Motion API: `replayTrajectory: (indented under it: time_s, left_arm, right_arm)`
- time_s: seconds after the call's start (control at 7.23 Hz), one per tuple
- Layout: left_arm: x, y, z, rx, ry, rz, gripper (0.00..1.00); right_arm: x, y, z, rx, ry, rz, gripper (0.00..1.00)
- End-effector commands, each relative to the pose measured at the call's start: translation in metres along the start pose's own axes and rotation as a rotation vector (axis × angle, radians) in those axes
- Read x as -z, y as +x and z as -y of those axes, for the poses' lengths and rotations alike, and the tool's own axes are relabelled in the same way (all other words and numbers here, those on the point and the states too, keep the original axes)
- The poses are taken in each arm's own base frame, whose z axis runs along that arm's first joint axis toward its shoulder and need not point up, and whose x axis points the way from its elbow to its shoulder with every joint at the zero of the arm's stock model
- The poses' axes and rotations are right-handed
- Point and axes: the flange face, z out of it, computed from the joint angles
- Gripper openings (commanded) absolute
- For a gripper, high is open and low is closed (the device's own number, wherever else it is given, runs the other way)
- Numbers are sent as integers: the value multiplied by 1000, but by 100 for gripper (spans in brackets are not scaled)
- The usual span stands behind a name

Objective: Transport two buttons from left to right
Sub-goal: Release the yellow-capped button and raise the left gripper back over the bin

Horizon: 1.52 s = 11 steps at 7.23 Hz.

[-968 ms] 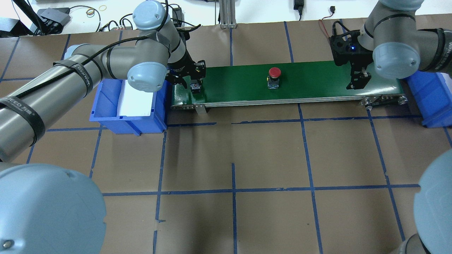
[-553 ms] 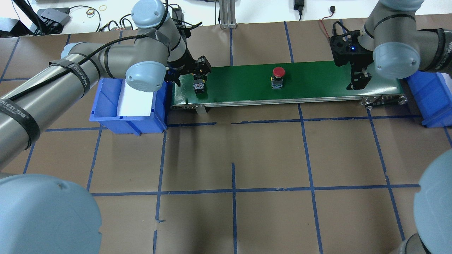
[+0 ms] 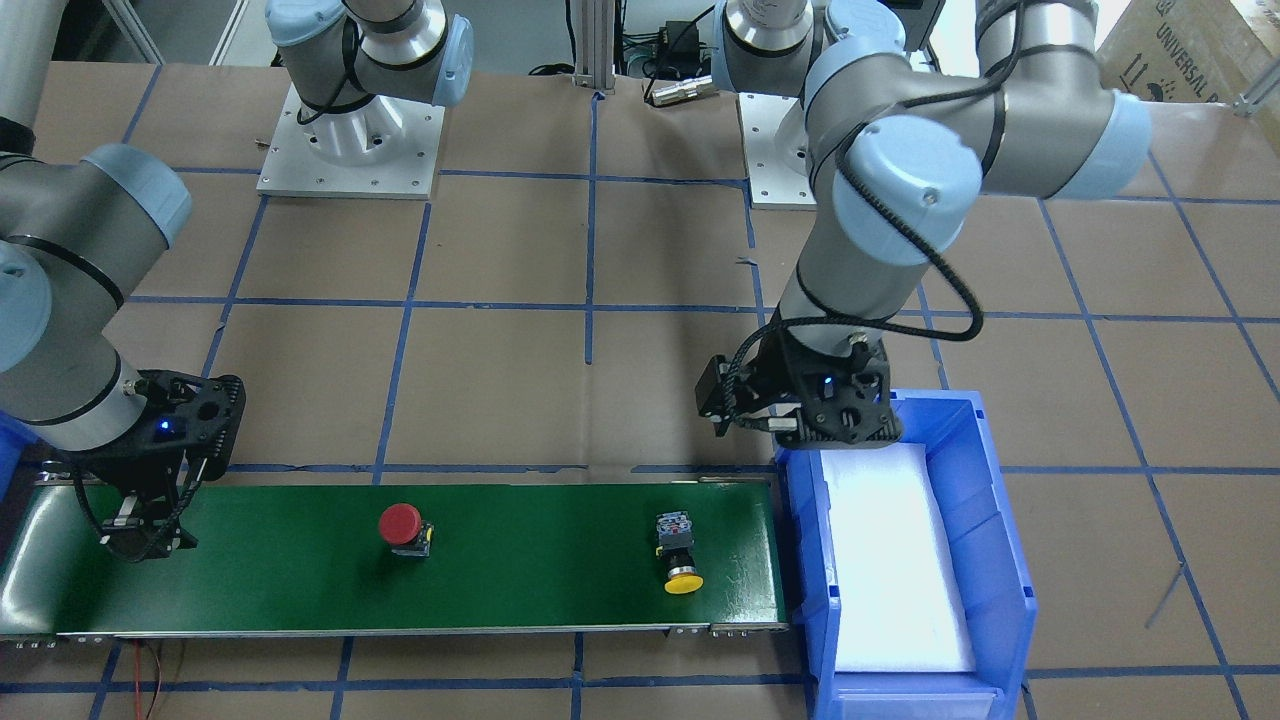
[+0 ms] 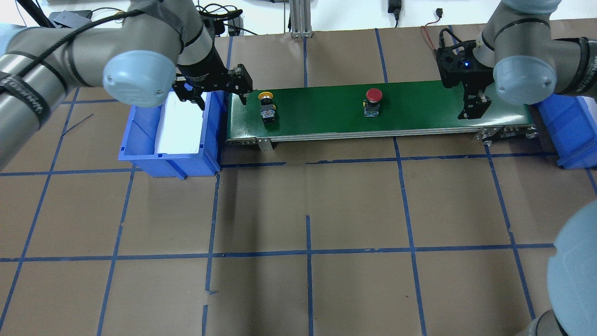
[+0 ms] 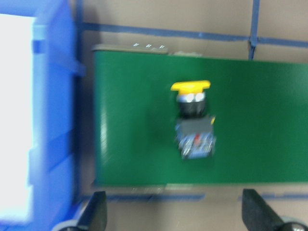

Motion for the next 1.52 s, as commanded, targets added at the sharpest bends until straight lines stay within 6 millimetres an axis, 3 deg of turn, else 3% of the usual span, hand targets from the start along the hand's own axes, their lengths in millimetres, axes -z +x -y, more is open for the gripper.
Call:
replayTrajectory:
  time_s: [0.0,0.14,0.41,0.55,0.83,1.11,1.38]
  left_arm:
    - [67,-66,-44,-9,-82,19,100]
    - [86,-66,-62,-4,-73,22,100]
    - [121,-47,-82,-35,-14,28,100]
    - [119,-47,-89,-50,-42,115,100]
    - [113,-38,-92,-48,-45,119,100]
    - [111,-56,-89,-3,-57,67,100]
    - [114,-59,-89,6,-72,67,100]
  right_arm:
    - [0,1,-1,-1,-4,1,100]
    - [-3,0,-1,0,-4,6,100]
    - [-3,1,-1,0,-3,6,100]
    - [-4,1,-1,8,-3,6,100]
    - [-4,1,0,9,2,4,100]
    - [-6,1,0,9,5,4,100]
    - [-10,2,0,11,5,7,100]
